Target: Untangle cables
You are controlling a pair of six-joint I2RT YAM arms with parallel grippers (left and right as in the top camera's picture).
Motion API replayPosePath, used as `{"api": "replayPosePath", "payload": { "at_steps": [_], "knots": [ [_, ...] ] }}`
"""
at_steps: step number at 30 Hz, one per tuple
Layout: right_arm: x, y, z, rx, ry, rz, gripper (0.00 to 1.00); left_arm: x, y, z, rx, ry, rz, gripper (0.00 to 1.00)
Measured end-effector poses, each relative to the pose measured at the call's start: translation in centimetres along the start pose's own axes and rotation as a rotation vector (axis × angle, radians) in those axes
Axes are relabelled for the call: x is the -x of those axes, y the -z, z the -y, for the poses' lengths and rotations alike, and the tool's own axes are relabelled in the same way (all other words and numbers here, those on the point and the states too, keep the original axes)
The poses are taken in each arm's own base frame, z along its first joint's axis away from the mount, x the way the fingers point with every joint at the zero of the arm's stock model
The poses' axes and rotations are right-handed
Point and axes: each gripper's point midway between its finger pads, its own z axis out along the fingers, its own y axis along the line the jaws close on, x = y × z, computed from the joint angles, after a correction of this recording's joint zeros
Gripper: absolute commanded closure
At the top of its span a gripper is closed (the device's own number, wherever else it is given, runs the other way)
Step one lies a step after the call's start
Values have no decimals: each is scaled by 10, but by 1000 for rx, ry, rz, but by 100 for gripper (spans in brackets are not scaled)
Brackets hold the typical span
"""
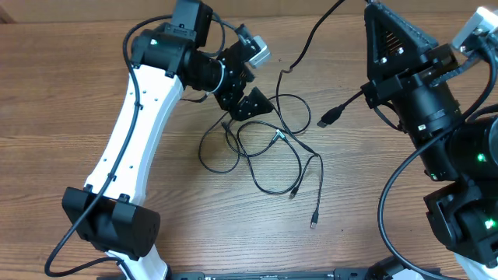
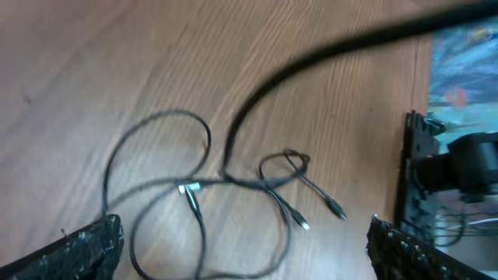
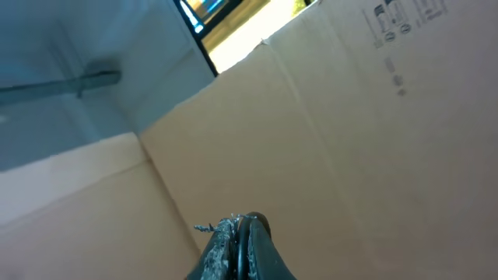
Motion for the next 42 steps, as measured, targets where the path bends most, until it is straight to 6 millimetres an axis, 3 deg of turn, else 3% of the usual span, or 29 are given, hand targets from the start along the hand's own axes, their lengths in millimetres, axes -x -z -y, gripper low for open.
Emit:
{"api": "replayPosePath", "payload": {
  "at_steps": [13, 22, 24, 25, 26, 27, 37, 42],
  "knots": [
    [33, 22, -25, 91, -189, 94, 96, 24, -8, 0, 24, -126, 67, 0],
    [41, 25, -38, 160, -238, 106, 96, 33, -33, 37, -47, -199, 48, 2],
    [40, 25, -38, 162, -241, 105, 96, 34, -38, 45, -61, -212, 43, 39],
    [40, 25, -38, 162, -241, 105, 96, 35, -39, 47, -65, -217, 42, 70],
    [40, 25, -38, 162, -242, 104, 96, 35, -40, 49, -68, -219, 41, 90],
    [40, 25, -38, 162, -242, 104, 96, 35, -41, 49, -69, -221, 42, 96],
    [37, 24, -36, 152, -243, 92, 96, 36, -40, 46, -54, -202, 41, 96],
    [26, 22, -24, 91, -243, 59, 96, 37, -34, 34, -28, -98, 53, 96]
  ]
}}
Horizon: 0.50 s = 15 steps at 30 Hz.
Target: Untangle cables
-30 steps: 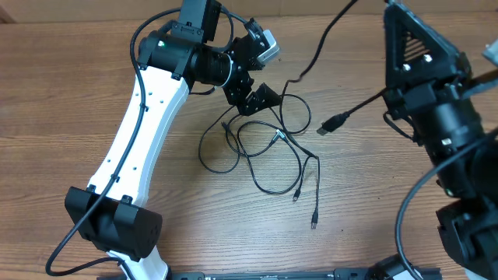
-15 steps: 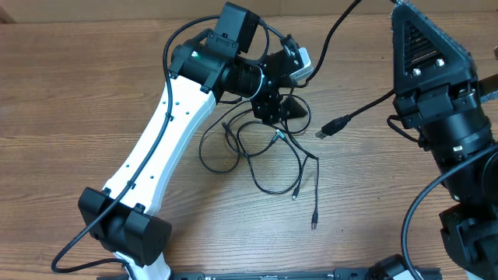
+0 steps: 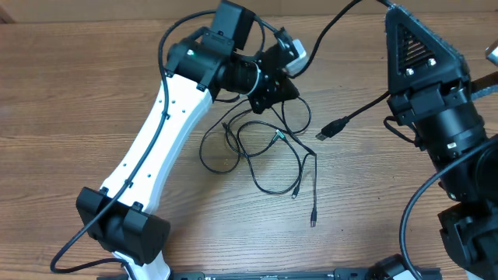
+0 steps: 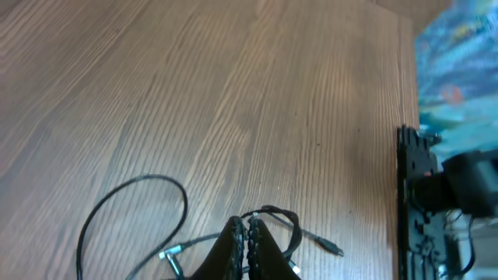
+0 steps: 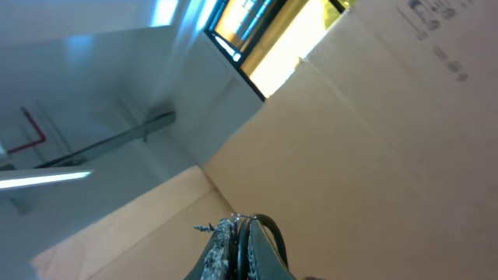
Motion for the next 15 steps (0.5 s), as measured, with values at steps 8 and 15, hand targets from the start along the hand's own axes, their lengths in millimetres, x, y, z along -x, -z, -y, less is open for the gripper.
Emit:
{"api": "replayPosePath", "payload": {
  "at_steps": [8, 15],
  "knots": [
    [-17, 9, 59, -281, 13, -36, 66, 39, 87, -32, 175, 128, 156, 96],
    [-30, 16, 89, -415, 29, -72, 2, 85, 210, 20, 439, -31, 361, 96]
  ]
}}
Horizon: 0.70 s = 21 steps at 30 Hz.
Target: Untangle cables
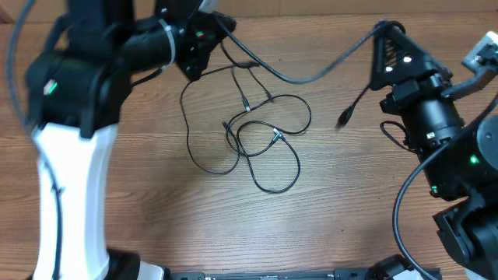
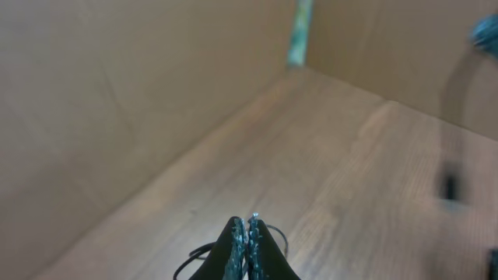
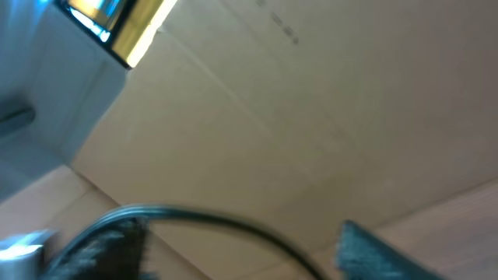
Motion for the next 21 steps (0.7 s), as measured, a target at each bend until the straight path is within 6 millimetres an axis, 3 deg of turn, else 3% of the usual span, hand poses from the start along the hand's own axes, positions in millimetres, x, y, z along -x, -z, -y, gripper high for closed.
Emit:
{"api": "replayPosePath", "payload": {
  "at_steps": [3, 9, 12, 17, 21],
  "knots": [
    [-14, -10, 13, -51, 13, -45, 0, 13, 27, 5, 77, -35, 36, 96],
    [-46, -32, 37, -140, 35, -149, 0, 14, 29, -1, 118, -11, 40, 96],
    [-75, -46, 53, -181, 47, -252, 0, 23, 31, -10, 163, 83, 80, 96],
    [-124, -64, 47, -73, 123, -461, 0, 13, 39, -41, 348, 384, 89, 96],
    [-143, -65, 26, 91, 210, -551, 0, 4, 43, -51, 416, 520, 88, 96]
  ]
}}
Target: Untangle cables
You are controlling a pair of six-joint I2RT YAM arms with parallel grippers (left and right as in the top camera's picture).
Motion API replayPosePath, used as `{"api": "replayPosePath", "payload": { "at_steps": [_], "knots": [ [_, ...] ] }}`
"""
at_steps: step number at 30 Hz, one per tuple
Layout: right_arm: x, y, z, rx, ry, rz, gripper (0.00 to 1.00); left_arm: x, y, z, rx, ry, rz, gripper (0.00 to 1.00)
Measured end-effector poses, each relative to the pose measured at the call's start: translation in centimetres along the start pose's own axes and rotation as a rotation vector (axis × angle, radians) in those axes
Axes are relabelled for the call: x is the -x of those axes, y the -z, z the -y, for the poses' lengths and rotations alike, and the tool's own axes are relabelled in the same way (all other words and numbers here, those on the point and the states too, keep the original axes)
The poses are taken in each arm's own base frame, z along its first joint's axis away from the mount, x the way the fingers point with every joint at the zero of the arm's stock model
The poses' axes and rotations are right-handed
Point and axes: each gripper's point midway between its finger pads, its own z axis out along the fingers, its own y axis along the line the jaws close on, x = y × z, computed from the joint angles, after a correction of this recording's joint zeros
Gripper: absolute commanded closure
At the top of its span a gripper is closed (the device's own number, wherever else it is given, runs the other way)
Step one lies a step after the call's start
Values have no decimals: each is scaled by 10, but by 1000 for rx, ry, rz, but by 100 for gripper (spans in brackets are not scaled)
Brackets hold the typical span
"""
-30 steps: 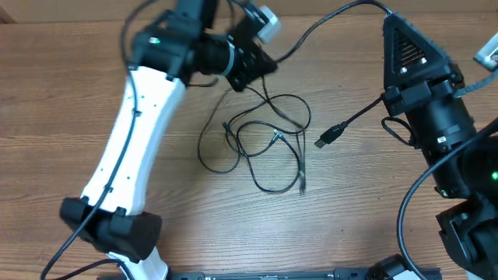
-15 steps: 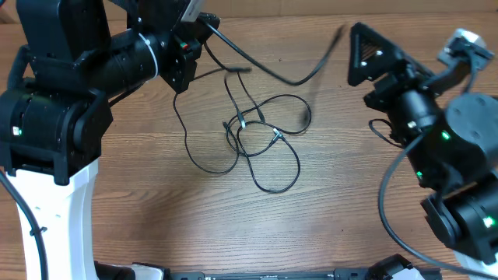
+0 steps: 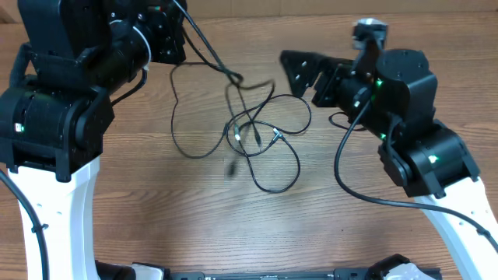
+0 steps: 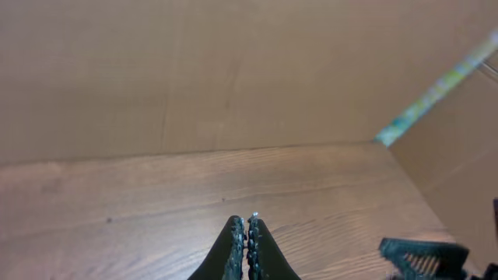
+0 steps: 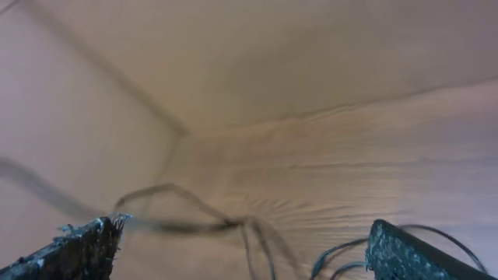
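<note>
A tangle of thin black cables [image 3: 268, 144] lies on the wooden table [image 3: 93, 194], and its upper strands [image 3: 247, 97] are blurred with motion. A thicker black cable [image 3: 208, 50] slants from my raised left arm [image 3: 117, 47] down into the tangle. In the left wrist view my left gripper [image 4: 247, 222] is shut tight, with the cable hidden below its tips. My right gripper [image 3: 307, 74] stands open just right of the tangle's top. In the right wrist view, blurred strands [image 5: 194, 222] pass in front of its spread fingers [image 5: 82, 249].
Cardboard walls [image 4: 233, 70] close off the far side of the table. The right gripper's finger [image 4: 424, 257] shows in the left wrist view at the lower right. The right arm's own black cable [image 3: 346, 167] loops over the table at the right.
My right gripper, raised with the thick cable at it, has come down beside the tangle, open and empty. The thick cable now hangs from the left gripper alone, and the tangle's top strands have shifted.
My left gripper hung open over the tangle while the right held the thick cable high. Then the left was shut at the tangle's top. Then it stood raised, the thick cable stretched between both arms. Now the right is open and low, and the left still holds.
</note>
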Motion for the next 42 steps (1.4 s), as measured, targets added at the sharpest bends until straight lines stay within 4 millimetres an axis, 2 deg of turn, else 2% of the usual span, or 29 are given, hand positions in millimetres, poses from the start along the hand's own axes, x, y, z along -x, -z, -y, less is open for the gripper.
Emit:
{"api": "replayPosePath", "payload": {
  "at_steps": [3, 12, 17, 21, 24, 27, 33, 36, 42],
  "knots": [
    [-6, -3, -16, 97, 75, -38, 0, -4, 0, 3, -20, 14, -18, 96],
    [-20, 1, -39, 242, 169, -109, 0, -13, 1, 8, -49, 160, -62, 96],
    [-24, -2, -41, 266, 185, -126, 0, -16, 2, 22, -125, 180, -91, 96],
    [-27, -12, -37, 267, 170, -140, 0, -23, 7, 46, -276, 5, -122, 96],
    [-28, -18, -42, 305, 155, -151, 0, -31, 19, 73, -464, -214, -121, 96],
    [-33, -20, -47, 349, 144, -179, 0, -36, 26, 85, -557, -343, -105, 96],
    [-42, -23, -49, 386, 124, -227, 0, -40, 34, 96, -644, -425, -87, 96],
    [-57, -31, -44, 384, 97, -290, 0, -39, 36, 99, -665, -446, -74, 96],
    [-114, -62, -35, 361, 42, -487, 0, -38, 34, 99, -671, -454, -69, 96]
  ]
}}
